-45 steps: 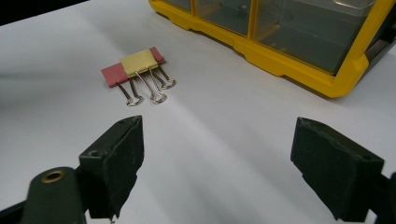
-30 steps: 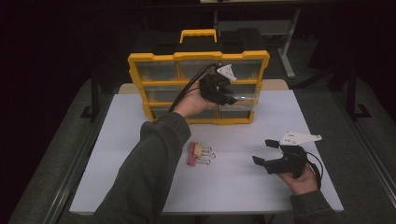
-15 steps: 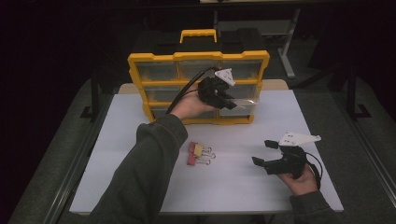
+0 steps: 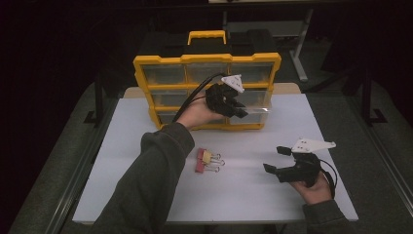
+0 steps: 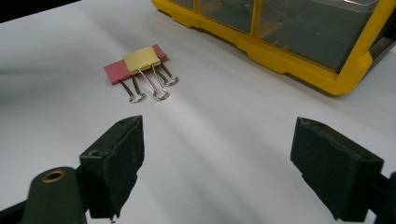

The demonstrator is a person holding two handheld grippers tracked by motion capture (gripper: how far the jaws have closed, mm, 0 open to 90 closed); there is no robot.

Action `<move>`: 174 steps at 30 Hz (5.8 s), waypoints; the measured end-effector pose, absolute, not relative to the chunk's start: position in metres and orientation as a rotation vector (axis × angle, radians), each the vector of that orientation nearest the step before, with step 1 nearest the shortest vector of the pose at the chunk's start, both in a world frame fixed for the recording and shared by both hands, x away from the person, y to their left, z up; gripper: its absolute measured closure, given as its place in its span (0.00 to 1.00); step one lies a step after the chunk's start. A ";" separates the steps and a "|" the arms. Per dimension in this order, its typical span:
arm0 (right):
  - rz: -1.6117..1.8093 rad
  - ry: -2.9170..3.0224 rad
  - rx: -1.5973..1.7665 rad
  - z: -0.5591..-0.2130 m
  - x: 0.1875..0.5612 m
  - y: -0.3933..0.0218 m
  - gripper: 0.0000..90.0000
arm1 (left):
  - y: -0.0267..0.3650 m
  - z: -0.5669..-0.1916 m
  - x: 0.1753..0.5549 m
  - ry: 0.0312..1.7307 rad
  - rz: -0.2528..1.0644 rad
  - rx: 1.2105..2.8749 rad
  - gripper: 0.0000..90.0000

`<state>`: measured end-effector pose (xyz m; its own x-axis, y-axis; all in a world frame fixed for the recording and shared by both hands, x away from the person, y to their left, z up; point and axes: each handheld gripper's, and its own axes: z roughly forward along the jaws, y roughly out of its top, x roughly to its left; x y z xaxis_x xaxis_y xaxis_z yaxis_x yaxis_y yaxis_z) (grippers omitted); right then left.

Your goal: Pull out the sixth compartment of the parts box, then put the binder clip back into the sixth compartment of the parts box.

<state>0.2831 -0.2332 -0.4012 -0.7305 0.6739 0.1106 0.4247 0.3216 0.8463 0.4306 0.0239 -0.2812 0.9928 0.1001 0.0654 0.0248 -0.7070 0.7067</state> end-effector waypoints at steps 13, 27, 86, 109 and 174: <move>1.355 2.340 0.988 -0.402 0.283 -0.231 0.18 | 0.024 -0.282 0.425 0.066 0.117 2.361 0.84; 1.341 2.348 0.987 -0.404 0.285 -0.230 0.18 | 0.032 -0.278 0.414 0.094 0.119 2.288 0.65; 1.305 2.425 1.001 -0.411 0.300 -0.223 0.21 | 0.207 -0.332 0.351 0.506 0.210 2.028 0.50; 1.291 2.440 0.998 -0.414 0.300 -0.221 0.21 | 0.244 -0.358 0.326 0.598 0.277 2.025 0.47; 1.163 2.832 0.598 -0.407 0.363 -0.074 0.30 | 0.274 -0.399 0.299 0.715 0.358 2.030 0.36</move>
<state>0.3628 -0.0737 -0.4069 -0.9261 0.3567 0.1226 0.3400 0.6485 0.6811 0.2986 0.2735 -0.3986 0.7885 0.6143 -0.0285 0.3458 -0.4047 0.8465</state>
